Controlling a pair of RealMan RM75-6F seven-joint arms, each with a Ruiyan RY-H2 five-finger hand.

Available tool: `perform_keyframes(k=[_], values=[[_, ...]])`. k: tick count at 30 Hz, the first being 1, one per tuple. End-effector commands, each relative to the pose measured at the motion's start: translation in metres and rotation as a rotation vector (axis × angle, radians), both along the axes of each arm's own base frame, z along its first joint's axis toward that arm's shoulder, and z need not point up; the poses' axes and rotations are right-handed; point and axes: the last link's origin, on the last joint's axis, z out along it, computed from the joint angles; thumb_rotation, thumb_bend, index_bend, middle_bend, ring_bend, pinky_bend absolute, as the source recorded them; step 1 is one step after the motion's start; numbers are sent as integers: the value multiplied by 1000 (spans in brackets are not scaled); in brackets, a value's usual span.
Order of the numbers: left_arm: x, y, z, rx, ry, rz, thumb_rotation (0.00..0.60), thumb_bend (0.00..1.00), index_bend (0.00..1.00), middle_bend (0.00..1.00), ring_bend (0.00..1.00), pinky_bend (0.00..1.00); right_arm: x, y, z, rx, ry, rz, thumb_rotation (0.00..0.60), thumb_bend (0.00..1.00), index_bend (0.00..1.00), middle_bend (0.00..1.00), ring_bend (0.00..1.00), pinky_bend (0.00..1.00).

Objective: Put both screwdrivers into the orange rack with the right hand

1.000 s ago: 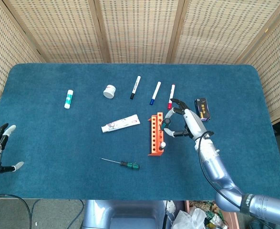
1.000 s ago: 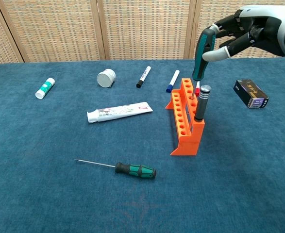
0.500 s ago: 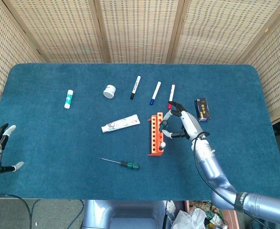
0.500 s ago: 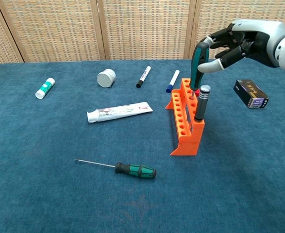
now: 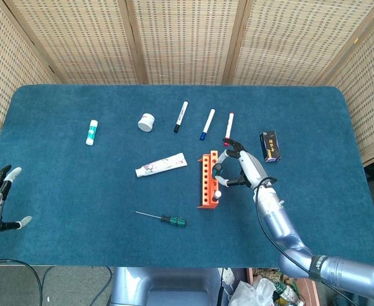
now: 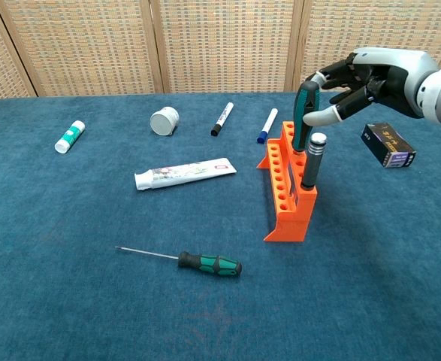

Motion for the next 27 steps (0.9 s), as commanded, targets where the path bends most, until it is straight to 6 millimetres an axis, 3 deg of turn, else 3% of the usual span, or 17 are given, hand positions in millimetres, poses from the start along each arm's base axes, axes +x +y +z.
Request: perform_keyframes(k=[1, 20, 27], values=[[0, 0, 0, 0, 0, 0, 600, 0, 0, 0, 0, 0, 0, 0, -1, 5, -2, 0, 600, 349, 656, 77, 0, 90], [0, 0, -1, -1, 3, -1, 600, 0, 0, 0, 0, 0, -1, 1, -2, 20, -19, 16, 600, 301, 573, 80, 0, 90], [0, 0, -1, -2, 1, 0, 600, 0, 0, 0, 0, 0, -1, 2, -2, 34, -13, 15, 600, 250, 479, 80, 0, 91]])
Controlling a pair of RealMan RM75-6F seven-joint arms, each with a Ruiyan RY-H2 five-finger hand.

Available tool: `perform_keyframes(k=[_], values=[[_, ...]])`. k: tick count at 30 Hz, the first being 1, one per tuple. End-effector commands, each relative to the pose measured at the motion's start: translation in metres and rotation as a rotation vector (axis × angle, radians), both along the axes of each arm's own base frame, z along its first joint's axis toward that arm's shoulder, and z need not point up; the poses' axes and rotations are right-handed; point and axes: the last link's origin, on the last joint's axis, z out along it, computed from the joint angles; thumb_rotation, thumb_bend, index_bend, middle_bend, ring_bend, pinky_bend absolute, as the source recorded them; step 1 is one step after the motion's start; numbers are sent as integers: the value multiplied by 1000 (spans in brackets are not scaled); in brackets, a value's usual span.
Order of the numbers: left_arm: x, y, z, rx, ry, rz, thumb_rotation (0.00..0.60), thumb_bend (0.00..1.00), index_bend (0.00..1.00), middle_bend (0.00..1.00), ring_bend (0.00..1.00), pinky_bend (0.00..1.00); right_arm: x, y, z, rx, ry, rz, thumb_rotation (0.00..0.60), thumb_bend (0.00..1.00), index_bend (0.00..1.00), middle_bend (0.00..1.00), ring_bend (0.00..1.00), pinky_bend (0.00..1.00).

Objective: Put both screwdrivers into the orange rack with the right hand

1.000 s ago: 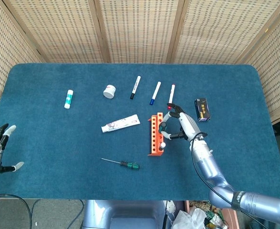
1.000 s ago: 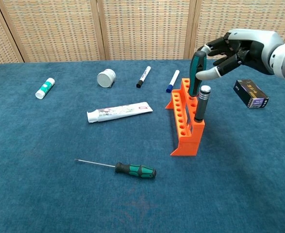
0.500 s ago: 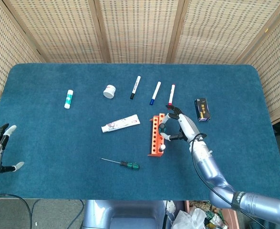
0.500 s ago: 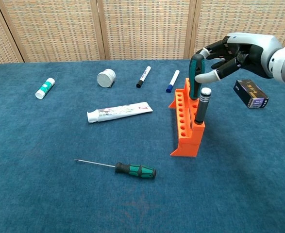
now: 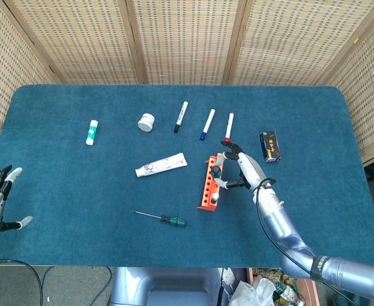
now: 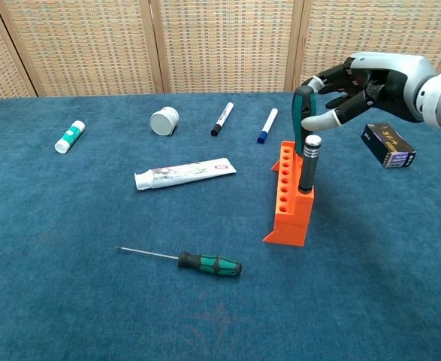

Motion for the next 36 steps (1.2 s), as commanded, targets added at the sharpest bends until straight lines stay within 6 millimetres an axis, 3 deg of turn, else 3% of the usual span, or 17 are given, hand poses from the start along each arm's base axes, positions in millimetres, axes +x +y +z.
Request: perform_keyframes(k=[1, 9, 22, 31, 36], values=[[0, 0, 0, 1, 0, -1, 600, 0, 0, 0, 0, 0, 0, 0, 0, 2, 3, 1, 600, 237, 475, 80, 0, 91], [0, 0, 0, 3, 2, -2, 600, 0, 0, 0, 0, 0, -1, 1, 0, 17, 19, 4, 600, 151, 389, 80, 0, 91], [1, -1, 0, 5, 3, -2, 600, 0, 0, 0, 0, 0, 0, 2, 7, 14, 5, 8, 600, 148, 371, 80, 0, 91], [2, -5, 3, 13, -6, -14, 600, 0, 0, 0, 0, 0, 4, 14, 35, -51, -1, 60, 600, 120, 274, 63, 0, 91], [2, -10, 2, 14, 5, -33, 600, 0, 0, 0, 0, 0, -21, 42, 57, -154, 113, 110, 600, 7, 246, 36, 0, 89]])
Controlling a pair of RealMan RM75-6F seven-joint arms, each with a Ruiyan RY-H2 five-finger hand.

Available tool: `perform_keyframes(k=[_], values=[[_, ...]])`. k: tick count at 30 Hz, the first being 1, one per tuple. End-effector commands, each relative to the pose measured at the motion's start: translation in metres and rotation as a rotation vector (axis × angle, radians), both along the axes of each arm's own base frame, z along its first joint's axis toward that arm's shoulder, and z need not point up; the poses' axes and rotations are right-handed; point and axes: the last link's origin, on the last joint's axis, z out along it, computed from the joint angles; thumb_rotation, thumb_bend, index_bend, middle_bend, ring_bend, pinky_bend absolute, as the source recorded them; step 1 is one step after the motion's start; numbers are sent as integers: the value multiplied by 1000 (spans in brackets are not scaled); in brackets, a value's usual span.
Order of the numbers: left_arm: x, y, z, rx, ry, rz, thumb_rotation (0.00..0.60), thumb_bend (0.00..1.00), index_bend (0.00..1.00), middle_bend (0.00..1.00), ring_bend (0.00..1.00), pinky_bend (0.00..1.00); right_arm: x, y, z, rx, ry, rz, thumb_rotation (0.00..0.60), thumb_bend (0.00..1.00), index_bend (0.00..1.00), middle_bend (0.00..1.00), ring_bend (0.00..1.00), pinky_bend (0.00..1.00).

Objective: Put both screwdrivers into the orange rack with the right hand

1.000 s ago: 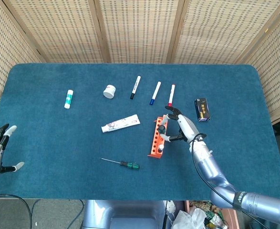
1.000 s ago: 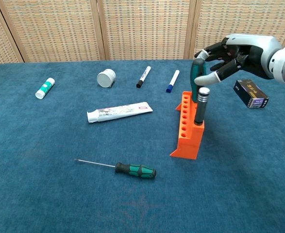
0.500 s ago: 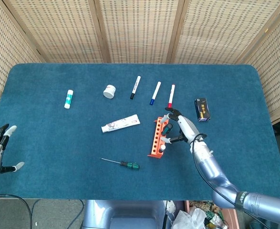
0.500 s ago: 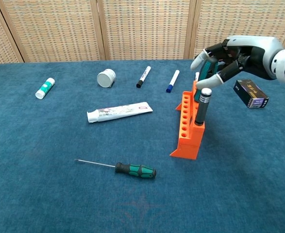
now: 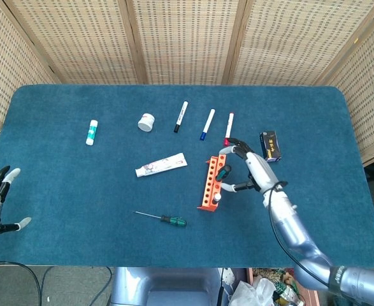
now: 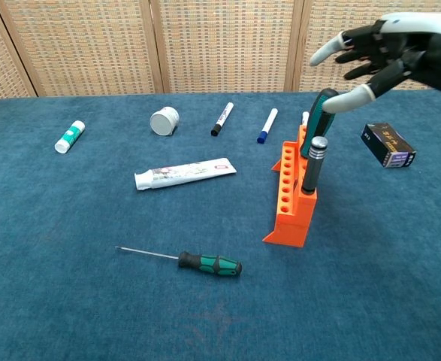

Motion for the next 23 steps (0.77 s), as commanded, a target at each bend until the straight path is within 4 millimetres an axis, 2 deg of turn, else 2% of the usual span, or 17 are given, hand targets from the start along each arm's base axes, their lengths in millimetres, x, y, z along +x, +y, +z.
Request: perform_keyframes(k=[1, 2, 4, 12, 18, 23], values=[[-1, -4, -3, -5, 16, -11, 600, 0, 0, 0, 0, 0, -32, 29, 22, -122, 163, 55, 600, 0, 239, 28, 0, 87], [-2, -7, -5, -11, 23, -15, 600, 0, 0, 0, 0, 0, -51, 39, 32, -202, 300, 98, 600, 0, 235, 25, 0, 86], [-3, -11, -6, -9, 28, -21, 600, 0, 0, 0, 0, 0, -69, 54, 39, -278, 394, 154, 600, 0, 228, 20, 0, 82], [-4, -23, -10, -9, 31, -52, 600, 0, 0, 0, 0, 0, -135, 98, 60, -390, 622, 176, 600, 0, 164, 0, 0, 58], [-2, -28, -14, -13, 41, -82, 600, 0, 0, 0, 0, 0, -161, 117, 69, -464, 726, 129, 600, 0, 160, 0, 0, 57], [-1, -30, -16, -15, 48, -88, 600, 0, 0, 0, 0, 0, -169, 125, 73, -482, 748, 106, 600, 0, 160, 0, 0, 57]])
